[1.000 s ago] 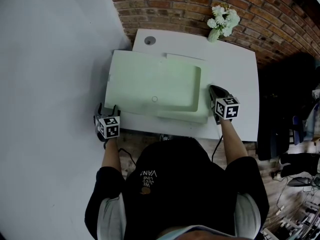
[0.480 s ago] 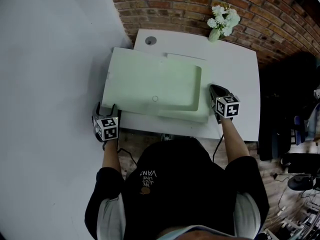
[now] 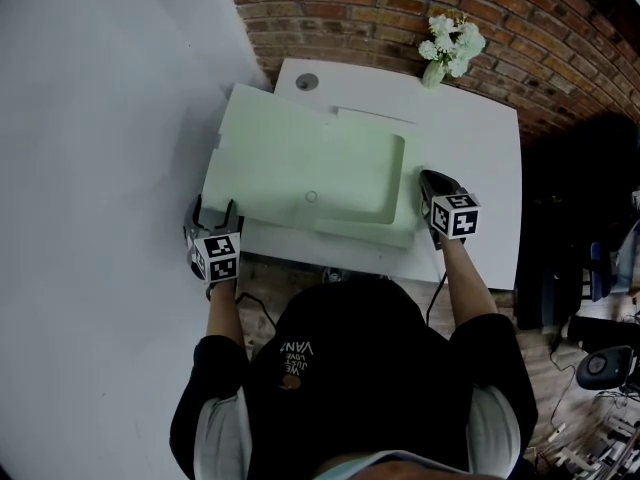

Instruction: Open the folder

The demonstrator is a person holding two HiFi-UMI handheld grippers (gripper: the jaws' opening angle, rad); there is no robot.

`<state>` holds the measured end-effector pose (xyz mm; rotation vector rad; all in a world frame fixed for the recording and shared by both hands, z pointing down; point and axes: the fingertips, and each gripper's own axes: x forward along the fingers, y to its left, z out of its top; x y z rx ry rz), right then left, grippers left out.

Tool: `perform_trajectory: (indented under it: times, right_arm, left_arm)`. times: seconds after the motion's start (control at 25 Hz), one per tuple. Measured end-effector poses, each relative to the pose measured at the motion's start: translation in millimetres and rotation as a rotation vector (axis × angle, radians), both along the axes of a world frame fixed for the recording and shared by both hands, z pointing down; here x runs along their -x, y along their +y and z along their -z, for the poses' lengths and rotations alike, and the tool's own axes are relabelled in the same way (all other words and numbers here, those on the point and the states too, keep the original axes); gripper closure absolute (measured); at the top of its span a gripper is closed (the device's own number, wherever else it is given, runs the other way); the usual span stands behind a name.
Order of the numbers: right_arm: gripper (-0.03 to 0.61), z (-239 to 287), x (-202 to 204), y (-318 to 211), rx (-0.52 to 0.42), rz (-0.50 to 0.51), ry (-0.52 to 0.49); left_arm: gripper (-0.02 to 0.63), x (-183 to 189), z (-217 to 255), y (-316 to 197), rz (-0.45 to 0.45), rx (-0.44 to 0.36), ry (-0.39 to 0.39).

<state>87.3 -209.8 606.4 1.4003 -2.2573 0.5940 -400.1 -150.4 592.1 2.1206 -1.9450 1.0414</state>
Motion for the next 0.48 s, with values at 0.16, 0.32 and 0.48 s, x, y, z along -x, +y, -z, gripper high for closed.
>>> perform_trajectory:
  times: [0.16, 0.32, 0.48]
  right_arm:
    - [0.578, 9.3, 2.2, -2.1, -0.019, 0.017, -0.018]
    - [0.577, 18.4, 3.8, -2.1, -0.037, 0.034, -0.036]
    - [0.578, 27.0, 5.7, -0.5, -0.055, 0.050, -0.056]
  left_arm:
    - [0.305, -7.6, 13.5, 0.1, 0.004, -0.025, -0.002]
    - [0.305, -15.8, 27.8, 0.2, 0.003, -0.057, -0.003]
    - [0.305, -26.6, 49.1, 0.1, -0.009, -0.083, -0.023]
